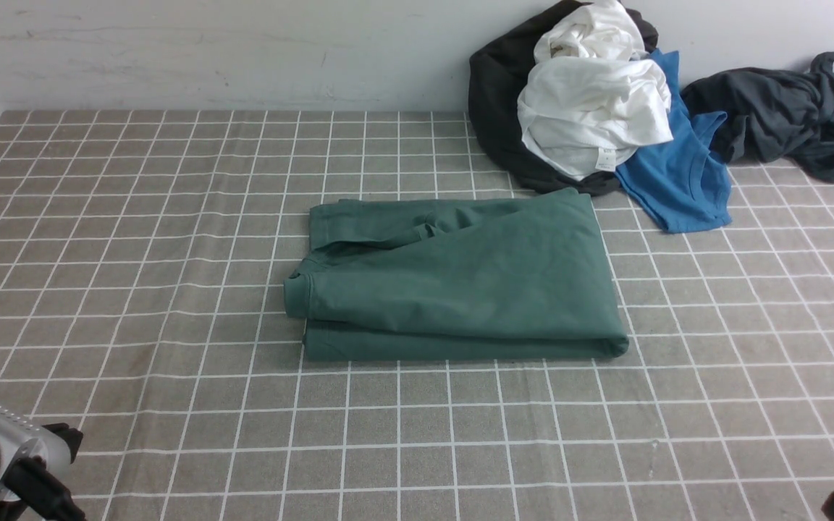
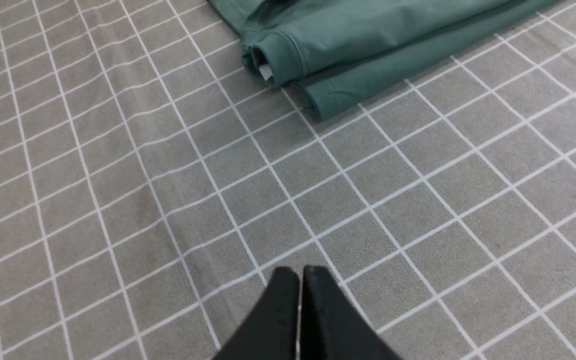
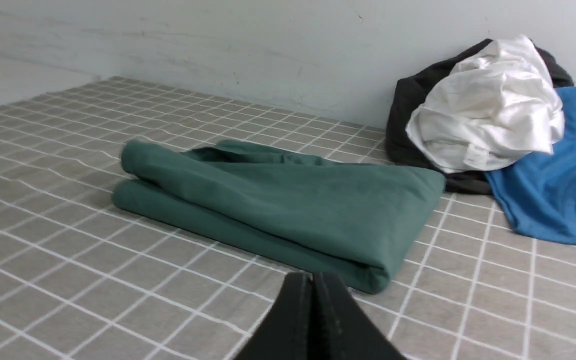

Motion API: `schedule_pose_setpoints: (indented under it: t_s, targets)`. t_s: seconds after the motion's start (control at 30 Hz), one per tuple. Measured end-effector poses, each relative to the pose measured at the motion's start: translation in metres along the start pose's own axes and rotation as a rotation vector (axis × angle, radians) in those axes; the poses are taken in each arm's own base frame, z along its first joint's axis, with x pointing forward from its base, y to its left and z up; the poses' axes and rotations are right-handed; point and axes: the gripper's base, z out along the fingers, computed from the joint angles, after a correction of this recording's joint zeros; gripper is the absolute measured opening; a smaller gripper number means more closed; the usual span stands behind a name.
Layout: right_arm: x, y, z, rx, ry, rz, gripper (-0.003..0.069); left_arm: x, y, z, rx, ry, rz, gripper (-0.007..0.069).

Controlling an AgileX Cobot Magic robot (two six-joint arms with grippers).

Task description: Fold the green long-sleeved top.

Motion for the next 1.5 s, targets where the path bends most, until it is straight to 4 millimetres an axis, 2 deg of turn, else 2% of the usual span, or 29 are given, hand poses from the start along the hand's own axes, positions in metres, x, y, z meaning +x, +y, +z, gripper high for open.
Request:
schedule_pose_setpoints:
  t_s: [0.27, 0.37, 0.43, 0.5, 0.63, 1.0, 1.5]
  targets:
    - [0.006, -0.012, -0.001, 0.211, 0.088, -0.140, -0.0014, 0.000, 0.000, 0.000, 0.001, 0.003, 0.000, -0.0007]
    - [0.010, -0.021, -0.004, 0.372, 0.136, -0.055, -0.0014, 0.000, 0.000, 0.000, 0.002, 0.002, -0.001, -0.0007]
    - [0.011, -0.023, -0.004, 0.406, 0.141, -0.001, -0.0014, 0.000, 0.000, 0.000, 0.002, 0.002, -0.001, -0.0007]
    - [0.014, -0.025, -0.006, 0.454, 0.153, 0.130, -0.0014, 0.000, 0.000, 0.000, 0.002, 0.002, -0.001, -0.0007]
    - [0.015, -0.024, -0.006, 0.458, 0.142, 0.253, -0.0014, 0.000, 0.000, 0.000, 0.002, 0.002, -0.001, -0.0007]
    - [0.015, -0.016, -0.003, 0.299, 0.133, 0.316, -0.0014, 0.000, 0.000, 0.000, 0.002, 0.002, -0.001, -0.0007]
    - [0.016, -0.018, -0.004, 0.331, 0.147, 0.351, -0.0014, 0.000, 0.000, 0.000, 0.002, 0.002, -0.001, -0.0007]
